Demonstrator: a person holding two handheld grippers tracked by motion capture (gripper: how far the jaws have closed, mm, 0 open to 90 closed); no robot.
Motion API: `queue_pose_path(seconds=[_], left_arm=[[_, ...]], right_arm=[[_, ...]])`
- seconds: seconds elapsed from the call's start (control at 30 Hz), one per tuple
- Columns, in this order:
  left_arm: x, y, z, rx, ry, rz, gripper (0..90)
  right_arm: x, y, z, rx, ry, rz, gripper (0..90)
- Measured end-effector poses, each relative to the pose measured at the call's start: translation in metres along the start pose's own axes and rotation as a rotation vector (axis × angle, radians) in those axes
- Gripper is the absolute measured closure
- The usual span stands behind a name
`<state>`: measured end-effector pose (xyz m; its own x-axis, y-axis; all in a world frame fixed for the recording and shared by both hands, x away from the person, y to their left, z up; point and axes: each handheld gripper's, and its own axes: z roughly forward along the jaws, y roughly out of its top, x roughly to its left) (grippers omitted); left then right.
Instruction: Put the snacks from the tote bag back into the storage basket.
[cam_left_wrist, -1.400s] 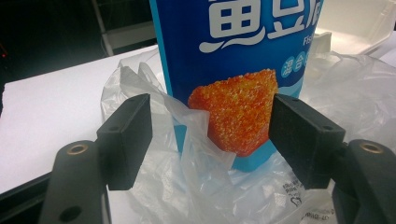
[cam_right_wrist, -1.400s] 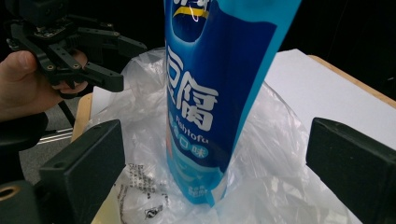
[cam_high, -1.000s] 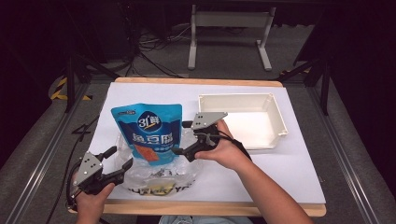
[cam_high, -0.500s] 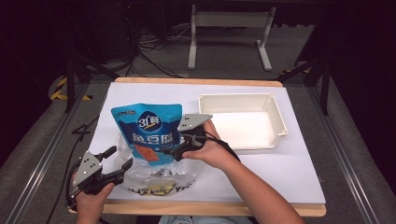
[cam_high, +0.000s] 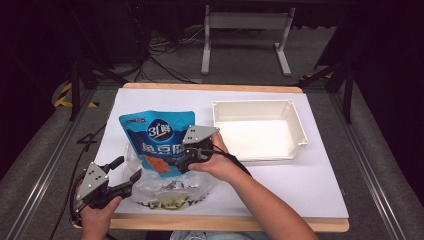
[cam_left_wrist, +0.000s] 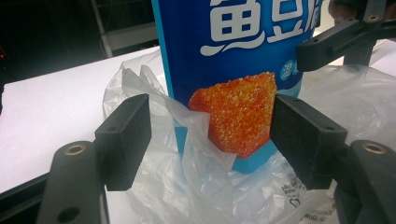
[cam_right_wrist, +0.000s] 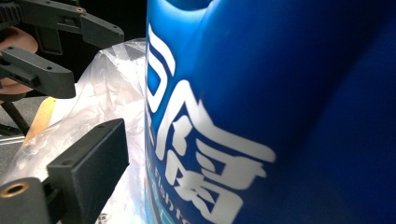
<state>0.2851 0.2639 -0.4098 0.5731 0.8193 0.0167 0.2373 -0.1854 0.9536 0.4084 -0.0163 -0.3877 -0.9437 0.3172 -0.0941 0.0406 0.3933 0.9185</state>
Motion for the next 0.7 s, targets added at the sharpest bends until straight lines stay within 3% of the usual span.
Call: queue_pose_path(seconds=[0.2, 0.47, 0.6, 0.7], left_arm=[[0.0001, 0.0000, 0.0002, 0.001, -0.002, -0.001, 30.3], [0.0006, 0.0000, 0.0006, 0.006, -0.002, 0.003, 30.3], [0.0004, -0.0002, 0.0008, 0.006, -0.001, 0.000, 30.2], [0.0006, -0.0001, 0.0009, 0.009, -0.001, 0.001, 30.2]], right_arm=[[-0.0011, -0.0012, 0.0028, -0.022, -0.011, -0.009, 11.7], [-0.0012, -0.0049, 0.0063, 0.034, -0.014, -0.034, 14.8], [-0.0009, -0.0083, 0.0089, 0.045, 0.003, -0.028, 18.1], [0.0002, -0.0100, 0.0102, 0.062, 0.034, -0.025, 26.6]])
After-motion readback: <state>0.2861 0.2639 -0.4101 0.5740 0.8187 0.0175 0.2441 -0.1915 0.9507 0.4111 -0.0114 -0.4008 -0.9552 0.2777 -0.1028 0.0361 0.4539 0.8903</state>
